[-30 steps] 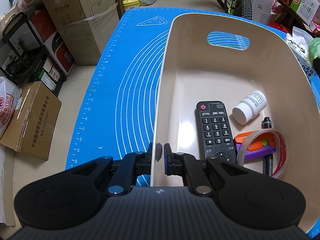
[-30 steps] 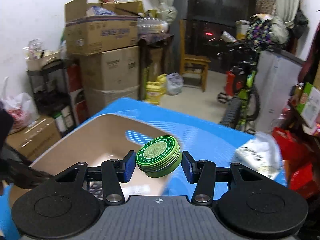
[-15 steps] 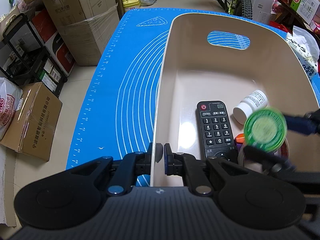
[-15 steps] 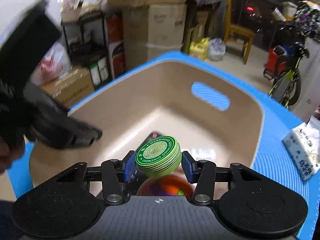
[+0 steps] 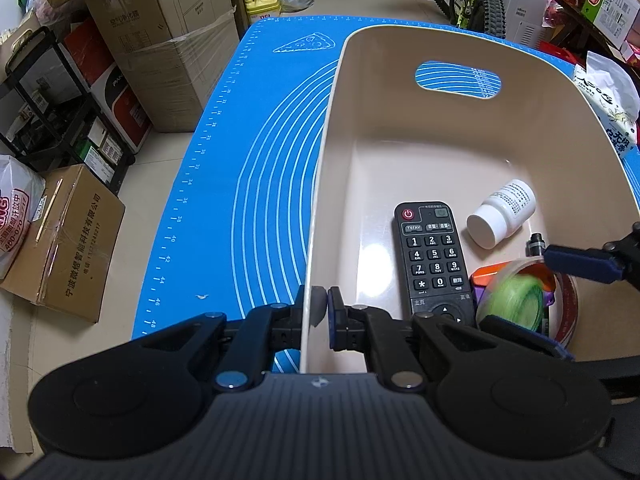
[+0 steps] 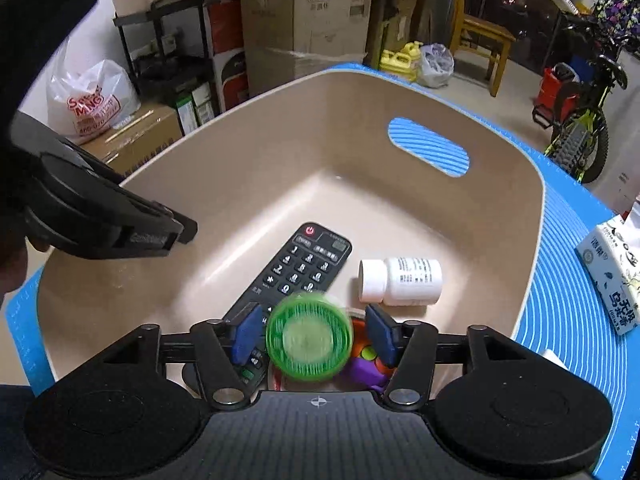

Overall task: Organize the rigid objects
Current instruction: 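Carry the green tin with the right tool and release it into the bin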

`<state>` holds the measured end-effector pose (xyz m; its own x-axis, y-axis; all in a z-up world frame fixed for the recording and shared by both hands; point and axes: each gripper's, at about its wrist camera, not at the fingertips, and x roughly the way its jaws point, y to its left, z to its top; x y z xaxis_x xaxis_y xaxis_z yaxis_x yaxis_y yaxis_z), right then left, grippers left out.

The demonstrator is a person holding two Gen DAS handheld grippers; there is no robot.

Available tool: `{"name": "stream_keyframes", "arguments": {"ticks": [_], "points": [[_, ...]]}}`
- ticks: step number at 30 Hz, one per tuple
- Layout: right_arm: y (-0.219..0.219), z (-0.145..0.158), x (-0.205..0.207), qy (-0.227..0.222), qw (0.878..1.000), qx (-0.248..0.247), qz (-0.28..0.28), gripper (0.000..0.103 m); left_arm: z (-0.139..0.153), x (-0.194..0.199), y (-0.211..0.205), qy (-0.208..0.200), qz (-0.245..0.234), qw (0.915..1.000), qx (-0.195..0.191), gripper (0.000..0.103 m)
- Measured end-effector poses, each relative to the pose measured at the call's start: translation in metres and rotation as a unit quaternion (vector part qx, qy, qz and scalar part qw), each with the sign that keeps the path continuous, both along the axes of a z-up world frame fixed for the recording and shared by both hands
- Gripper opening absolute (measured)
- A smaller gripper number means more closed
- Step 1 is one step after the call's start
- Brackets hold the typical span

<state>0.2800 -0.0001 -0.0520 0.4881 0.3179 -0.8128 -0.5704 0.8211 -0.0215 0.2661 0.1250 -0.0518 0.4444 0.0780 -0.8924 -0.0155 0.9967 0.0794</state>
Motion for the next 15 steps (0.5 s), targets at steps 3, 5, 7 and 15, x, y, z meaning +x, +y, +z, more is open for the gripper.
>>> {"name": "stream_keyframes", "arguments": {"ticks": [3, 5, 7, 15], "points": [[-0.005, 0.009, -0.001, -0.014, 1.000, 0.012, -0.006, 0.071, 0.000, 0.000, 0.000, 0.001, 0.001, 1.0000, 0.002, 0.010], [-0.012, 0.020, -0.001, -0.025, 0.999, 0.029, -0.017, 0.071, 0.000, 0.000, 0.000, 0.001, 0.002, 1.0000, 0.001, 0.010], [-0.020, 0.031, -0.001, -0.039, 0.998, 0.044, -0.032, 0.071, 0.000, 0.000, 0.000, 0.001, 0.001, 1.0000, 0.001, 0.010], [-0.069, 0.061, 0.007, -0.104, 0.985, 0.069, -0.116, 0.073, 0.000, 0.000, 0.001, 0.001, 0.002, 1.0000, -0.001, 0.010]]}}
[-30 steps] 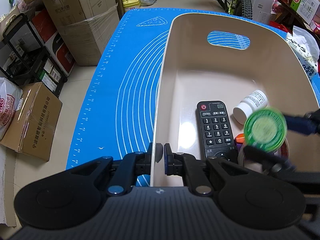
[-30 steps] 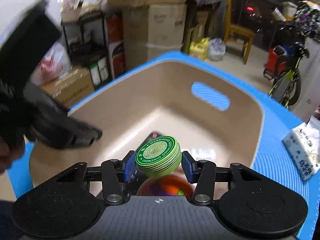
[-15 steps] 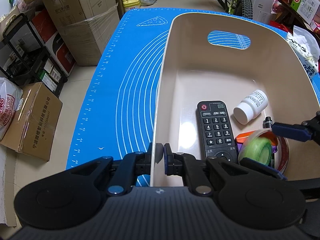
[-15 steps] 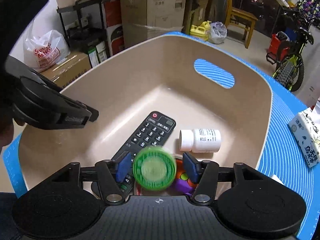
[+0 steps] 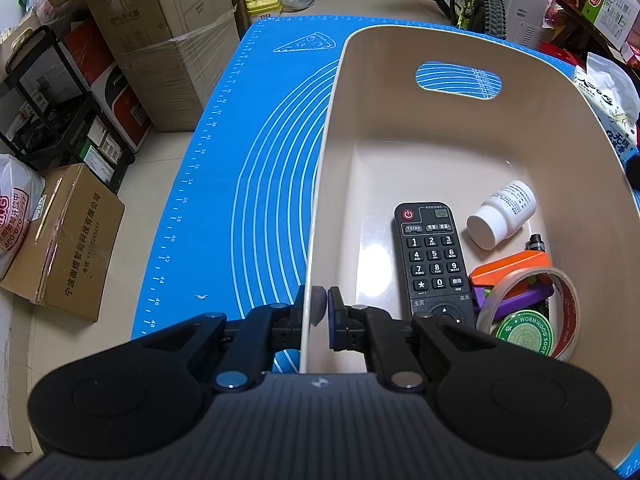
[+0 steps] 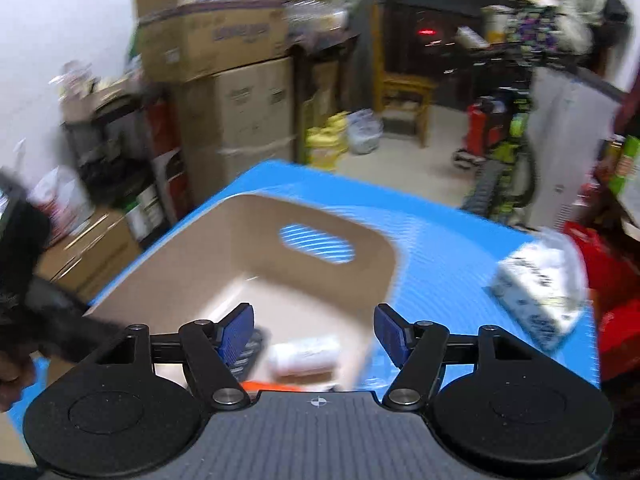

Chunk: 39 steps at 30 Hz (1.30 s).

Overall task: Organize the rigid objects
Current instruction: 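Carry the green tin with the right tool and release it into the bin, then move the right tool to the white charger and grasp it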

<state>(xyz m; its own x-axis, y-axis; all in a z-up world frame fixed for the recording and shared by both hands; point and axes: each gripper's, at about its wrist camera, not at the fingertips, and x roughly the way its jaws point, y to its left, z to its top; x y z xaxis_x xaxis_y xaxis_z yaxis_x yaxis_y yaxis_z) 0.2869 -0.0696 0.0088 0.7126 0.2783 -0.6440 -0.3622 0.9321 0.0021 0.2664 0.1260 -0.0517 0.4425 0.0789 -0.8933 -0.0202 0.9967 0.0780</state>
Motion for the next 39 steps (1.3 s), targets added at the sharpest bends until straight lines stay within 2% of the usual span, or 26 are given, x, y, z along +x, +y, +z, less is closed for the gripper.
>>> {"name": "stream_keyframes", "arguments": {"ticks": [5, 11, 19, 24, 28, 31, 33, 39], "points": [[-0.051, -0.019, 0.018, -0.002, 0.995, -0.001, -0.095, 0.073, 0.000, 0.000, -0.001, 0.000, 0.000, 1.0000, 0.002, 0.010], [-0.094, -0.064, 0.035, 0.041, 0.985, -0.007, -0.170, 0.073, -0.001, 0.000, -0.003, 0.000, 0.001, 1.0000, 0.005, 0.010], [-0.113, -0.113, 0.055, 0.107, 0.974, 0.009, -0.200, 0.073, -0.001, 0.000, -0.004, -0.001, 0.001, 1.0000, 0.007, 0.010], [-0.109, -0.132, 0.059, 0.127, 0.969, 0.006, -0.212, 0.071, 0.000, -0.001, -0.004, -0.001, 0.000, 1.0000, 0.008, 0.010], [-0.106, -0.136, 0.060, 0.131, 0.968, 0.010, -0.216, 0.067, 0.000, -0.001, -0.004, -0.001, 0.000, 1.0000, 0.008, 0.010], [-0.103, -0.136, 0.060, 0.129, 0.969, 0.004, -0.209, 0.058, 0.000, 0.000, -0.003, -0.001, 0.000, 1.0000, 0.009, 0.010], [-0.102, -0.135, 0.061, 0.127, 0.970, 0.003, -0.205, 0.045, 0.000, -0.001, -0.003, -0.001, 0.000, 1.0000, 0.008, 0.010], [-0.104, -0.129, 0.058, 0.121, 0.971, -0.004, -0.208, 0.043, 0.000, -0.001, -0.004, -0.001, 0.000, 1.0000, 0.008, 0.010]]}}
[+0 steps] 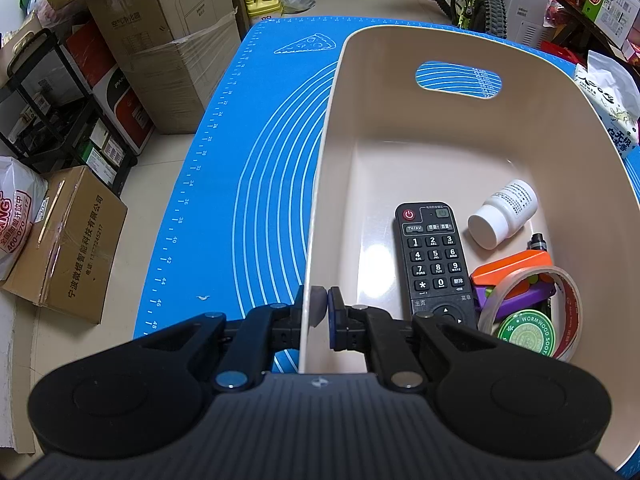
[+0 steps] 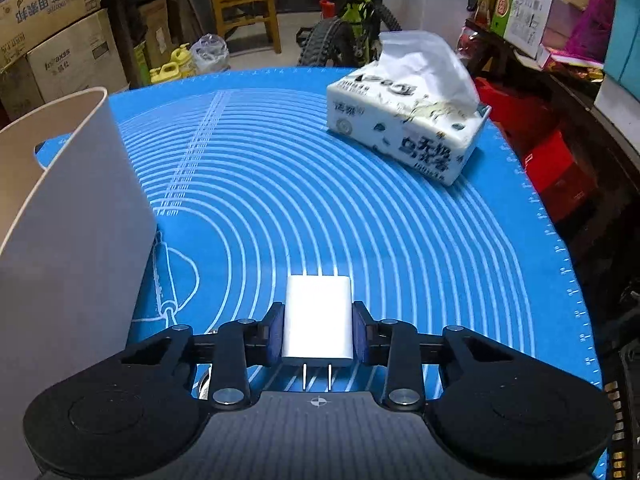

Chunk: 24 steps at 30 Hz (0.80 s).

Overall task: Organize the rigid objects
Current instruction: 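Move the right tool to the white charger and grasp it, then carry the charger with the right tool and release it into the bin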

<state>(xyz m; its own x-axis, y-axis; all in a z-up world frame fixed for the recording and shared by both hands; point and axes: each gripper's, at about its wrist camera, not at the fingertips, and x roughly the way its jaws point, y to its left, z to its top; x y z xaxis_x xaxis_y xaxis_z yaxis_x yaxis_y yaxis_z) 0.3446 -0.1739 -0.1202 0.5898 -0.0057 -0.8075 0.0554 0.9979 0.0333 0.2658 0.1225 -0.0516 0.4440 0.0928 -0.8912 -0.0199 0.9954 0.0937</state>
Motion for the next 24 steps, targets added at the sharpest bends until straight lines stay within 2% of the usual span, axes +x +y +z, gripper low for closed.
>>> {"name": "stream_keyframes", "arguments": {"ticks": [3, 9, 17, 24], "points": [[-0.003, 0.013, -0.004, -0.019, 1.000, 0.001, -0.010, 0.043, 0.000, 0.000, 0.000, 0.000, 0.000, 1.0000, 0.000, 0.010], [-0.002, 0.057, -0.018, -0.074, 0.997, 0.019, -0.010, 0.043, 0.000, 0.000, 0.000, 0.000, 0.000, 1.0000, 0.000, 0.010], [0.028, 0.113, -0.041, -0.156, 0.986, 0.035, 0.038, 0.043, 0.000, 0.000, 0.000, 0.000, -0.001, 1.0000, 0.001, 0.010], [0.069, 0.130, -0.053, -0.174, 0.978, 0.041, 0.110, 0.043, -0.001, 0.001, -0.001, 0.000, 0.000, 1.0000, 0.002, 0.010]]}}
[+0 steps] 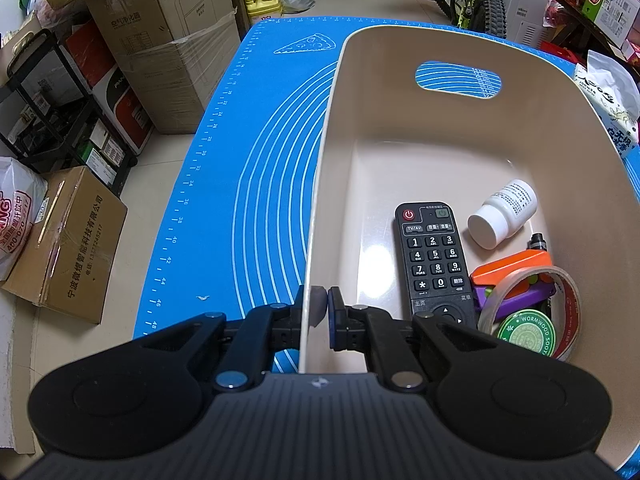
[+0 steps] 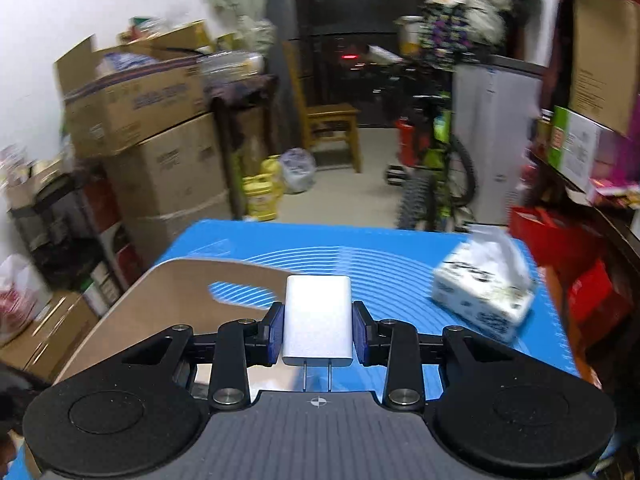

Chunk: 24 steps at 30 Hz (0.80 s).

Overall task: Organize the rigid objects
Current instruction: 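Carry the charger with the right tool and release it into the bin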

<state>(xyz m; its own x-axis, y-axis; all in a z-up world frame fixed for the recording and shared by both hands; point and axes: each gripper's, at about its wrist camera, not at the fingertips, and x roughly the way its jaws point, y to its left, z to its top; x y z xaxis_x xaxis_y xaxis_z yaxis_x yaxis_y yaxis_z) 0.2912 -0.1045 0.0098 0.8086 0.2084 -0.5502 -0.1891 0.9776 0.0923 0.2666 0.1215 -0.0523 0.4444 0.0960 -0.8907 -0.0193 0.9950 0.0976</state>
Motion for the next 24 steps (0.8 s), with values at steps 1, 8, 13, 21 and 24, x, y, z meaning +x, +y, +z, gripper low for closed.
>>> {"name": "stream_keyframes", "arguments": {"ticks": [1, 8, 13, 21, 24], "points": [[0.007, -0.002, -0.001, 0.002, 1.000, -0.003, 0.012, 0.043, 0.000, 0.000, 0.000, 0.000, 0.000, 1.0000, 0.001, 0.010], [0.063, -0.023, -0.009, 0.036, 0.994, -0.044, 0.098, 0.043, -0.001, 0.000, -0.002, 0.000, 0.000, 1.0000, 0.002, 0.010], [0.095, -0.041, -0.015, 0.061, 0.985, -0.081, 0.143, 0.043, 0.000, 0.000, -0.002, 0.000, 0.000, 1.0000, 0.002, 0.010], [0.125, -0.070, -0.018, 0.122, 0.969, -0.126, 0.173, 0.043, -0.001, 0.000, -0.002, 0.000, 0.000, 1.0000, 0.002, 0.010], [0.126, -0.075, -0.015, 0.149, 0.964, -0.130, 0.177, 0.043, 0.000, 0.000, -0.002, -0.001, -0.001, 1.0000, 0.003, 0.010]]}}
